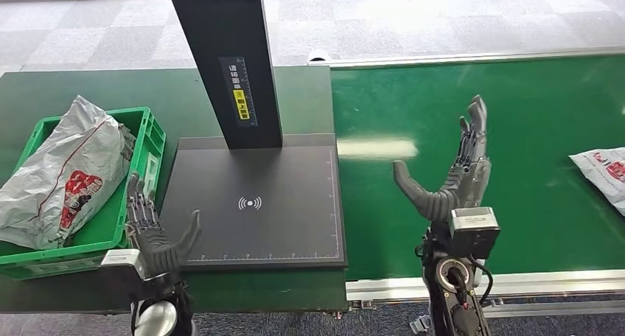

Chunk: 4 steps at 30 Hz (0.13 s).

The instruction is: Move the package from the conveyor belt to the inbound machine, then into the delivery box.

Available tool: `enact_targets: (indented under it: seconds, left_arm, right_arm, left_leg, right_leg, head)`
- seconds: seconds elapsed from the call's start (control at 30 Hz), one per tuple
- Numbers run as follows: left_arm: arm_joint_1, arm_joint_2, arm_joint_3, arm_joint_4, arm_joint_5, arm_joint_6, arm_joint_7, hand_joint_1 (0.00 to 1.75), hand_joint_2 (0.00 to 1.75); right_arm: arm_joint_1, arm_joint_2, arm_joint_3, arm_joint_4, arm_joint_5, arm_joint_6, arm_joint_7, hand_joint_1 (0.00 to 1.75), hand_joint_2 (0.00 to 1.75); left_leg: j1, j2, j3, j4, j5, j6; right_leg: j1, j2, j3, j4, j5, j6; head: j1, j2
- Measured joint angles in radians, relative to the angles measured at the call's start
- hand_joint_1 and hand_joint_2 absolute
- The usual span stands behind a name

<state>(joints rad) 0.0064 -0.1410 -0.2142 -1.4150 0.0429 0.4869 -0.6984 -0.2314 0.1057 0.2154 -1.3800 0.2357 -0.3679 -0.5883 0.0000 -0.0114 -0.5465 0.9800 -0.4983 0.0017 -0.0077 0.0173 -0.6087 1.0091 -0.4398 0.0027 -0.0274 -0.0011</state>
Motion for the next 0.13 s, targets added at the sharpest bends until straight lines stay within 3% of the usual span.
enact_targets:
  seconds: [0.07, 0.13]
  left_arm:
    - [0.016, 0.001, -0.061, 0.027, -0.001, 0.077, 0.0, 0.0, 1.75]
    - [0.025, 0.002, -0.099, 0.065, 0.022, 0.095, 0.0, 0.0, 1.75]
  right_arm:
    - [0.017, 0.008, -0.006, 0.125, -0.028, -0.03, -0.049, 0.0, 1.75]
    - [0.028, 0.012, -0.013, 0.226, -0.049, -0.053, -0.081, 0.0, 1.75]
  left_leg:
    - [0.0, 0.0, 0.0, 0.0, 0.0, 0.0]
    - [0.0, 0.0, 0.0, 0.0, 0.0, 0.0]
  right_leg:
    - [0.0, 0.0, 0.0, 0.0, 0.0, 0.0]
    - [0.0, 0.0, 0.0, 0.0, 0.0, 0.0]
  head:
    - [0.0, 0.0]
    - [0.0, 0.0]
